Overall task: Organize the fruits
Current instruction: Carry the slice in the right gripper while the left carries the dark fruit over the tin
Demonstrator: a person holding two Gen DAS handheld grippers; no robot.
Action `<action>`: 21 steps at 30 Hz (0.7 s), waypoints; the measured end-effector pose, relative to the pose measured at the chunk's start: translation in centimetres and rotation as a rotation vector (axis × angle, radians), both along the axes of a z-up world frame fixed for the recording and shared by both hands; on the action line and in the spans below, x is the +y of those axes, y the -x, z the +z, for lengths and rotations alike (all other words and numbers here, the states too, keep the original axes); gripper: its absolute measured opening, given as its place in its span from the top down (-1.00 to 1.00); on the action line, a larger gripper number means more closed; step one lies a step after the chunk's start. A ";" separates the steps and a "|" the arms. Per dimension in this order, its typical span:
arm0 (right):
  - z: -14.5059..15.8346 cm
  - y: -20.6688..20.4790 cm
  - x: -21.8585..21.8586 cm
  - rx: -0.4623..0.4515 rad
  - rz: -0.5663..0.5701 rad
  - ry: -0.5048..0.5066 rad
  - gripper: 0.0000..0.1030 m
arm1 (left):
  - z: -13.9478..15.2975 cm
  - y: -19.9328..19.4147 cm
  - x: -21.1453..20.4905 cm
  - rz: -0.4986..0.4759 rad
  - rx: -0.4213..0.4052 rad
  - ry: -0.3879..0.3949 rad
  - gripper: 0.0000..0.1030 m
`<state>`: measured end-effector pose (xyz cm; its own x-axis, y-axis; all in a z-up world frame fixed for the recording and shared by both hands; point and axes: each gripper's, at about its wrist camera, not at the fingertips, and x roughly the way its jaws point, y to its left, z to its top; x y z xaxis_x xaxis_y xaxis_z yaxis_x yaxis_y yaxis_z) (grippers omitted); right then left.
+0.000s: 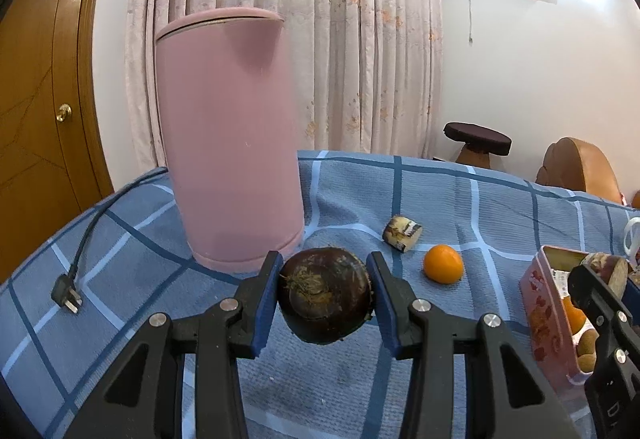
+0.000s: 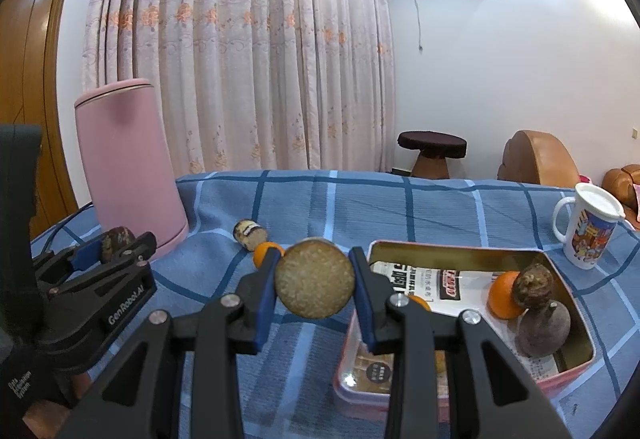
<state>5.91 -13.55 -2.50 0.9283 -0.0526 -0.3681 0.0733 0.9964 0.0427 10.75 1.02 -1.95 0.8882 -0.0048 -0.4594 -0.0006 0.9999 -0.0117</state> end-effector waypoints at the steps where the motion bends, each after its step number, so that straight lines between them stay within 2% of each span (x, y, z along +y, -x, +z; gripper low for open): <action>1: 0.1 0.2 0.0 0.000 0.000 0.002 0.28 | 0.0 0.1 -0.1 -0.002 0.002 0.004 0.12; 21: 0.3 3.3 -3.5 -0.014 -0.025 0.053 0.28 | 0.0 2.7 -4.6 -0.076 -0.009 -0.022 0.12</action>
